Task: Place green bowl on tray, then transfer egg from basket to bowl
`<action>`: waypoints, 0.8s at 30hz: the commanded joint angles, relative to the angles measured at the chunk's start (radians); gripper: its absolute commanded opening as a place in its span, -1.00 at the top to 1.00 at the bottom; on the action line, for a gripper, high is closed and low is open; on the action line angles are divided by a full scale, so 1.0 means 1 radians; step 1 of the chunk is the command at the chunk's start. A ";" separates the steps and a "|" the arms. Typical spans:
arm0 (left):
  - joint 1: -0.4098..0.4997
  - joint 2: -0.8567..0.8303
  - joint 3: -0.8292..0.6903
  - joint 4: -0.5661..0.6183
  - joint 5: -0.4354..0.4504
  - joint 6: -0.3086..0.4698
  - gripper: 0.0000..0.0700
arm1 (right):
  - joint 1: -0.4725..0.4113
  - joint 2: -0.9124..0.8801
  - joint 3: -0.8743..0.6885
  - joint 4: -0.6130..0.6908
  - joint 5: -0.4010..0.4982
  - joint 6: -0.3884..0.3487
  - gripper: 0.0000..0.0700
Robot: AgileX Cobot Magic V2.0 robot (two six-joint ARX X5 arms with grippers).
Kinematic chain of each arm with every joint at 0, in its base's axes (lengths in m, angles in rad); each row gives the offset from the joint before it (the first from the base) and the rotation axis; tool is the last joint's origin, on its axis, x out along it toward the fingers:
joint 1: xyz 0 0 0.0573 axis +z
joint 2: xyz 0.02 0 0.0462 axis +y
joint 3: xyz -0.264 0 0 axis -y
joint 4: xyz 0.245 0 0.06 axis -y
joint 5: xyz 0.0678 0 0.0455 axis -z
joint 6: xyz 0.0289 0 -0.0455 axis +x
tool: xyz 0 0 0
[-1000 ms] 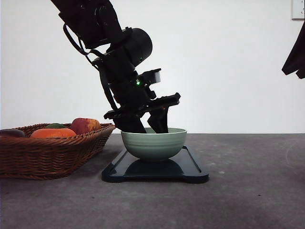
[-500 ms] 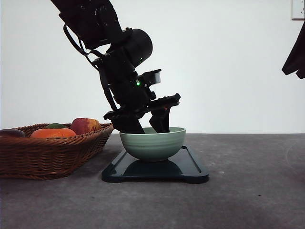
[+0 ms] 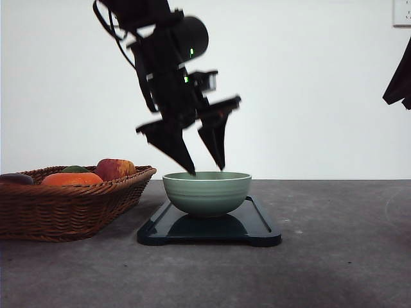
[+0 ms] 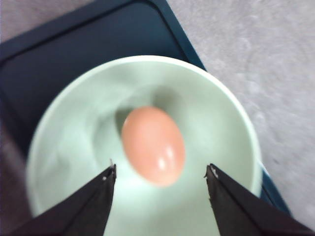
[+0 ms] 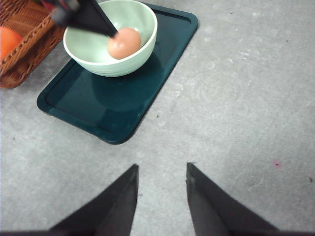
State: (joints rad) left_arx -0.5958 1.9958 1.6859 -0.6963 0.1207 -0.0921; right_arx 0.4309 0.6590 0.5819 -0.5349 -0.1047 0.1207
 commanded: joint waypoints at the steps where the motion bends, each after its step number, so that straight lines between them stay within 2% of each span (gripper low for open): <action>1: 0.001 -0.024 0.029 -0.005 -0.001 0.014 -0.05 | 0.004 0.005 0.006 0.006 0.001 0.010 0.45; 8: 0.018 -0.151 -0.026 -0.037 -0.001 0.045 -0.05 | 0.004 0.005 0.006 0.000 0.001 0.010 0.45; 18: 0.072 -0.454 -0.377 0.139 -0.009 -0.026 -0.05 | 0.005 0.006 0.006 -0.002 0.001 0.006 0.45; 24: 0.121 -0.653 -0.574 0.174 -0.009 -0.019 -0.05 | 0.005 0.007 0.006 -0.024 0.000 -0.053 0.45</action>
State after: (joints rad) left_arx -0.4758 1.3401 1.1239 -0.5276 0.1108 -0.1055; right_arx 0.4309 0.6590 0.5819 -0.5653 -0.1047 0.0946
